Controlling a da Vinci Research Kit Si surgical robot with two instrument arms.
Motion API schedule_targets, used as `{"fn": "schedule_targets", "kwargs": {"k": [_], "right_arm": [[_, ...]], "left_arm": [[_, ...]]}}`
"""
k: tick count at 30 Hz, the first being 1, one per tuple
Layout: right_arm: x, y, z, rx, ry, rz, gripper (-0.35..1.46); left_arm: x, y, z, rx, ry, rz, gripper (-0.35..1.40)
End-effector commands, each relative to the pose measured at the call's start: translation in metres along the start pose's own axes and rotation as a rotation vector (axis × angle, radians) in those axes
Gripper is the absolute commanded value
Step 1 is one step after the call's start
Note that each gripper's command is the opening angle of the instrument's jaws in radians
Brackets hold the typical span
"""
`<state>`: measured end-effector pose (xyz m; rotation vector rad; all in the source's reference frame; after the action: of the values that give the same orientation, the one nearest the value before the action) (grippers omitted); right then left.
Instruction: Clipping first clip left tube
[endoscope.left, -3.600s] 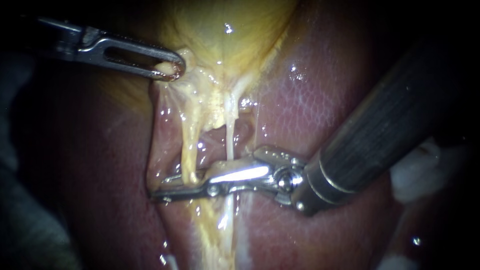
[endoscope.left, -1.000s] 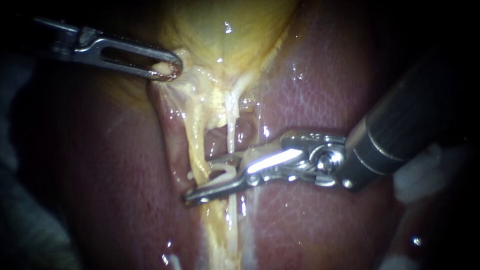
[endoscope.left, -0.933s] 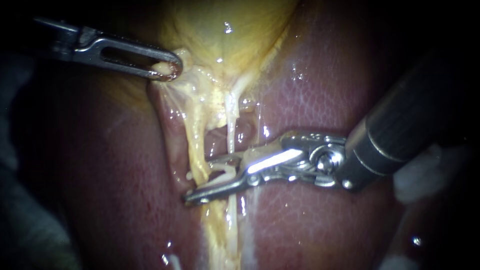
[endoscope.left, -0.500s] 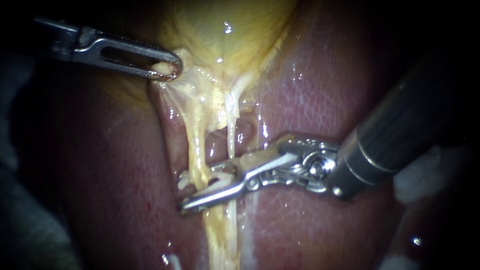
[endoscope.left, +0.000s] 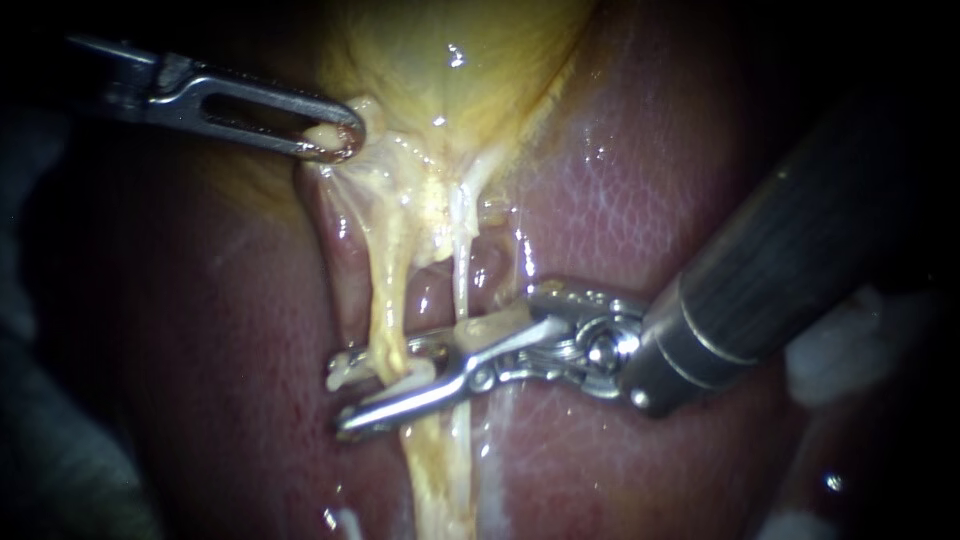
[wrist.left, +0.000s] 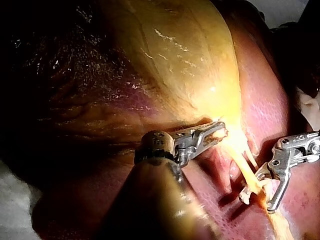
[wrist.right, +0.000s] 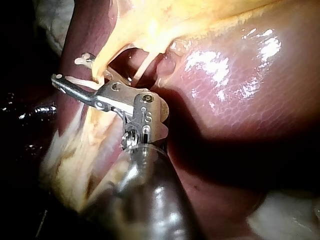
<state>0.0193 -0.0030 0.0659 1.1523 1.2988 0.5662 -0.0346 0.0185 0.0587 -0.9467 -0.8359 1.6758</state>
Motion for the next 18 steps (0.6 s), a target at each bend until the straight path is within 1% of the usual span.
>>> {"fn": "schedule_targets", "kwargs": {"k": [1, 7, 10, 14, 18], "right_arm": [[0.0, 0.0, 0.0, -0.001, -0.001, 0.0, 0.46], [0.0, -0.0001, 0.0001, 0.002, 0.001, 0.0, 0.45], [-0.0002, -0.0005, 0.0001, 0.011, 0.001, -0.001, 0.45], [-0.0005, -0.0013, 0.0003, 0.048, -0.016, -0.001, 0.45], [-0.0007, -0.0024, 0.0011, 0.088, -0.019, -0.002, 0.45]], "left_arm": [[0.0, 0.0, 0.0, 0.0, 0.0, 0.0, -0.35], [0.0, 0.0, 0.0, 0.0, 0.0, 0.0, -0.35], [0.0, 0.0, 0.0, 0.0, 0.0, 0.0, -0.35], [0.0, 0.0, 0.0, 0.0, 0.0, 0.0, -0.35], [0.0, 0.0, 0.0, 0.0, 0.0, 0.0, -0.35]]}}
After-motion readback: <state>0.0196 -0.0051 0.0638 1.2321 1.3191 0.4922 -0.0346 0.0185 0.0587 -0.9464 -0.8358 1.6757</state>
